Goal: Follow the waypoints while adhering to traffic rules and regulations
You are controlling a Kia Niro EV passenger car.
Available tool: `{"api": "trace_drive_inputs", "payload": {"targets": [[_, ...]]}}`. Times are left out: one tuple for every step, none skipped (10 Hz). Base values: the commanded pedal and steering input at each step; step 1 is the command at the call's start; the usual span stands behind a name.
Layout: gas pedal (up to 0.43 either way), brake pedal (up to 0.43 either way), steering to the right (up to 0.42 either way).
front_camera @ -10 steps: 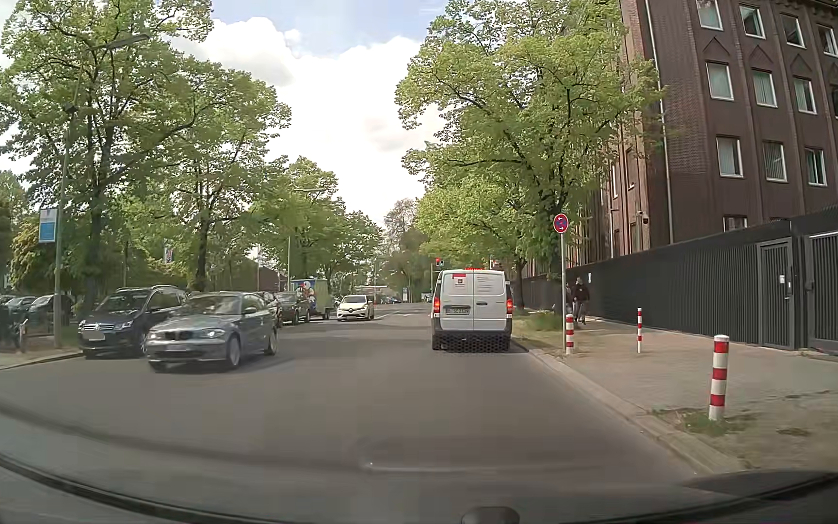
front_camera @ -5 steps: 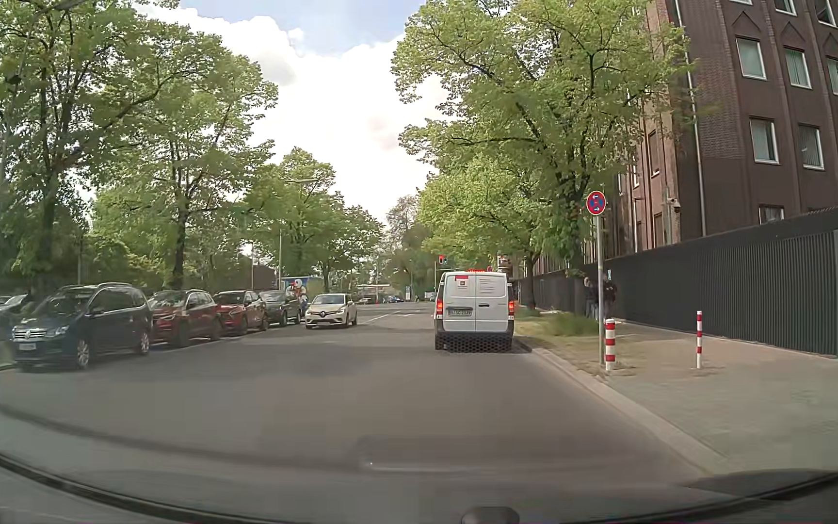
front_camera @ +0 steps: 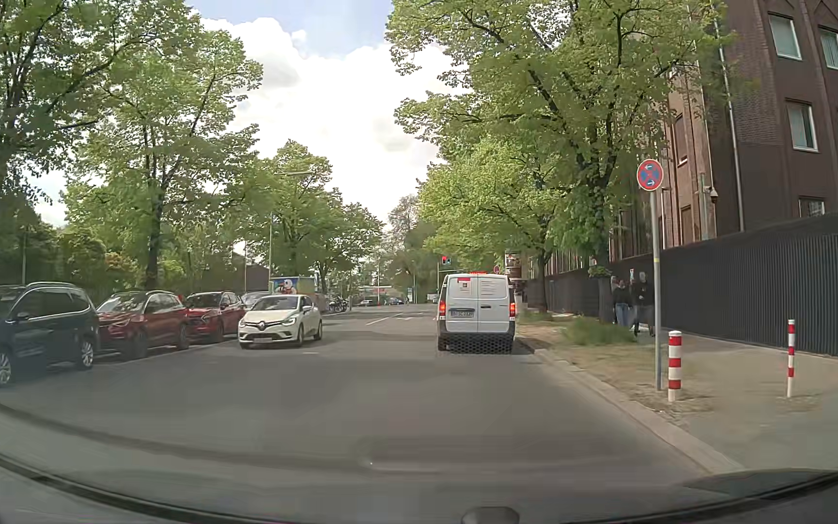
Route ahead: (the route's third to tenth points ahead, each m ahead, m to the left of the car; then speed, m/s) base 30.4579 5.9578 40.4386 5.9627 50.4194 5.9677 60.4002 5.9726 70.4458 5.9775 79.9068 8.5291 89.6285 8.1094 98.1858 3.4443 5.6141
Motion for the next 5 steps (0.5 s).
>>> {"api": "trace_drive_inputs", "payload": {"targets": [[0.228, 0.024, -0.007], [0.228, 0.024, -0.005], [0.228, 0.024, -0.002], [0.228, 0.024, 0.001], [0.228, 0.024, 0.001]]}}
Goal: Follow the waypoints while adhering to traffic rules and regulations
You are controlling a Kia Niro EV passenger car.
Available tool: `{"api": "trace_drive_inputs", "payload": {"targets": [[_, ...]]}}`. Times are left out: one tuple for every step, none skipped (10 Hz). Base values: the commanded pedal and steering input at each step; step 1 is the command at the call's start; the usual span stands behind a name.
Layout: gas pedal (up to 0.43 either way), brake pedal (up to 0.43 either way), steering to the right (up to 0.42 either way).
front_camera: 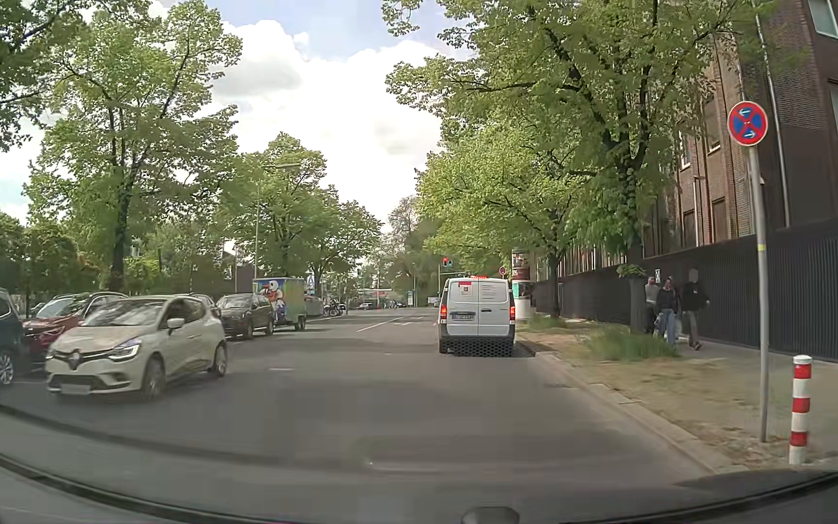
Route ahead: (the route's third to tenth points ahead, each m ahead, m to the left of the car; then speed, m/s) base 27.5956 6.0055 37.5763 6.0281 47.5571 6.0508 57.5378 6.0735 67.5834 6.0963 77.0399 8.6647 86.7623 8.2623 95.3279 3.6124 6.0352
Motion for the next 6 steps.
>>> {"api": "trace_drive_inputs", "payload": {"targets": [[0.228, 0.024, 0.001], [0.228, 0.024, 0.002], [0.22, 0.024, 0.002], [0.209, 0.024, 0.003], [0.189, 0.024, 0.003], [0.177, 0.024, 0.003]]}}
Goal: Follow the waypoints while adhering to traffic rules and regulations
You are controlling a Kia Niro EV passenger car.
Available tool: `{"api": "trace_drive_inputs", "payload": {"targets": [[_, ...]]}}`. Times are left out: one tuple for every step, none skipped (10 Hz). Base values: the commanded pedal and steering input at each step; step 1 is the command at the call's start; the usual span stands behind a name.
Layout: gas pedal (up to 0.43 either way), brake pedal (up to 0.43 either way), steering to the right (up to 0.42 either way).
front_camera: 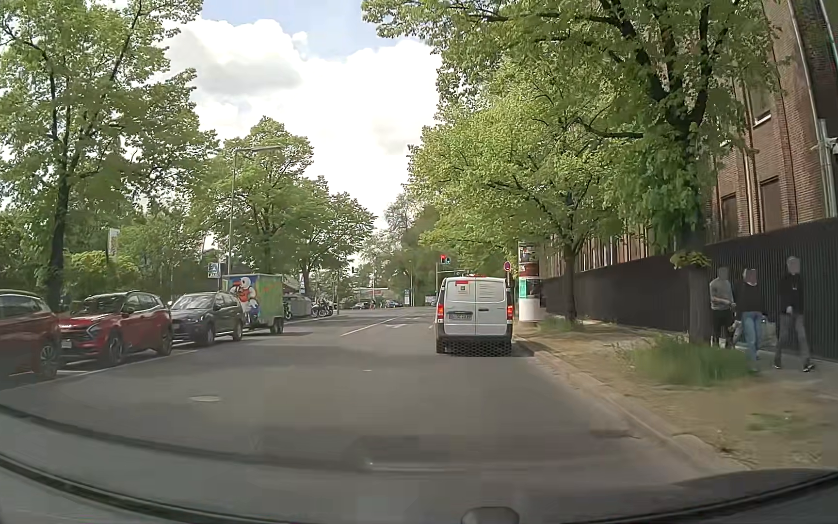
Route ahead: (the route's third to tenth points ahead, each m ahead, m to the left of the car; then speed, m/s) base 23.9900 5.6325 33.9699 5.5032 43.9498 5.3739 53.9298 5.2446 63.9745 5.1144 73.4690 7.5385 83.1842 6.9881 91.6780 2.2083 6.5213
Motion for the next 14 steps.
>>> {"api": "trace_drive_inputs", "payload": {"targets": [[0.169, 0.024, 0.003], [0.157, 0.024, 0.003], [0.138, 0.024, 0.003], [0.0, 0.024, 0.003], [0.0, 0.024, 0.004], [0.0, 0.024, 0.005], [0.0, 0.024, 0.005], [0.0, 0.024, 0.006], [0.0, 0.024, 0.007], [0.0, 0.024, 0.008], [0.0, 0.018, 0.008], [0.0, 0.024, 0.008], [0.0, 0.024, 0.008], [0.0, 0.024, 0.007]]}}
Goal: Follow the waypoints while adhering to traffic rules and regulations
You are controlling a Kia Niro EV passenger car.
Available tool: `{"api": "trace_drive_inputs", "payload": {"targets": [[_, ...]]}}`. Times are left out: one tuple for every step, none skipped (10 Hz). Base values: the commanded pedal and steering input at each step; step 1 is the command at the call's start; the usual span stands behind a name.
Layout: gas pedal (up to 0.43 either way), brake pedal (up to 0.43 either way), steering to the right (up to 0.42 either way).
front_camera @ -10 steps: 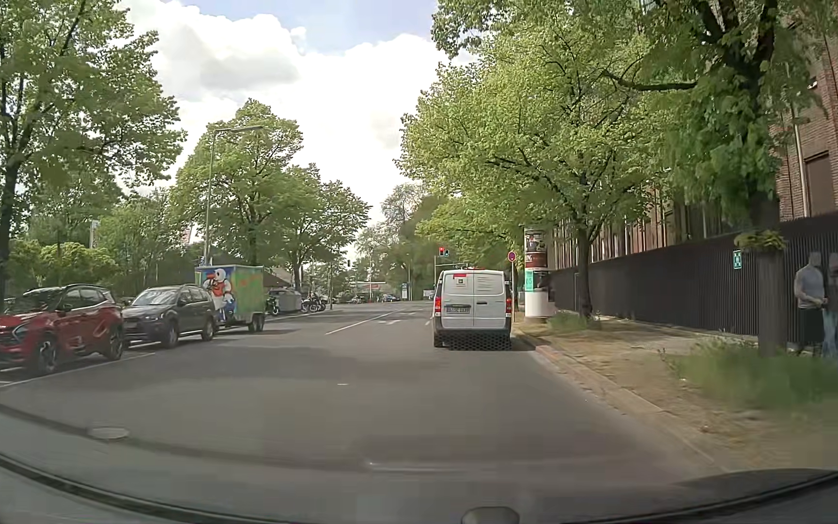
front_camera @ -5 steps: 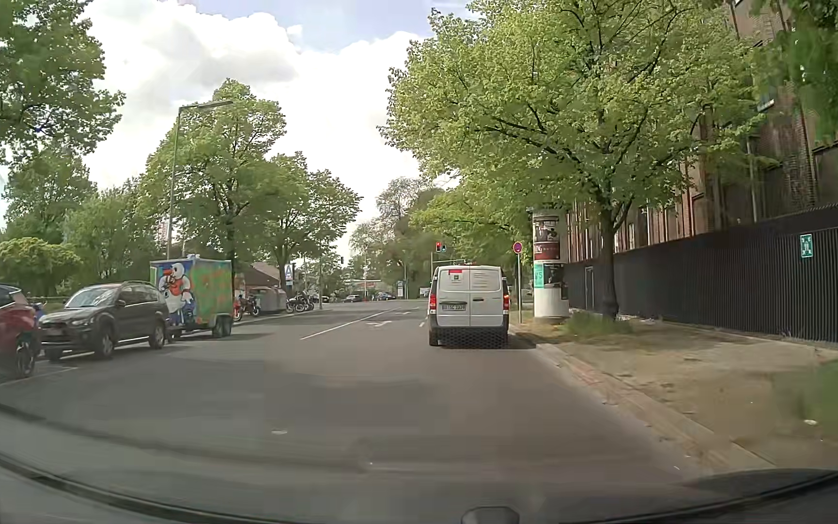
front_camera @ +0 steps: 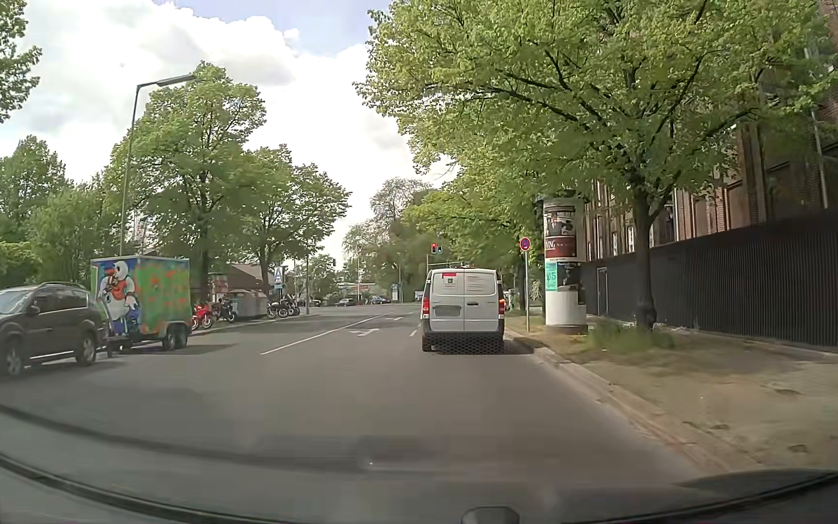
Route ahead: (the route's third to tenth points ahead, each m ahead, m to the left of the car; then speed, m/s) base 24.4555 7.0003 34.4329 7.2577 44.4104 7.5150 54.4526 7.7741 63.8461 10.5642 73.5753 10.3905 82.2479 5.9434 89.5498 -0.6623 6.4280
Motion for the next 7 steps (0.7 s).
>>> {"api": "trace_drive_inputs", "payload": {"targets": [[0.0, 0.018, 0.008], [0.0, 0.024, 0.007], [0.0, 0.024, 0.005], [0.0, 0.055, 0.005], [0.0, 0.073, 0.004], [0.0, 0.11, 0.004], [0.0, 0.14, 0.004]]}}
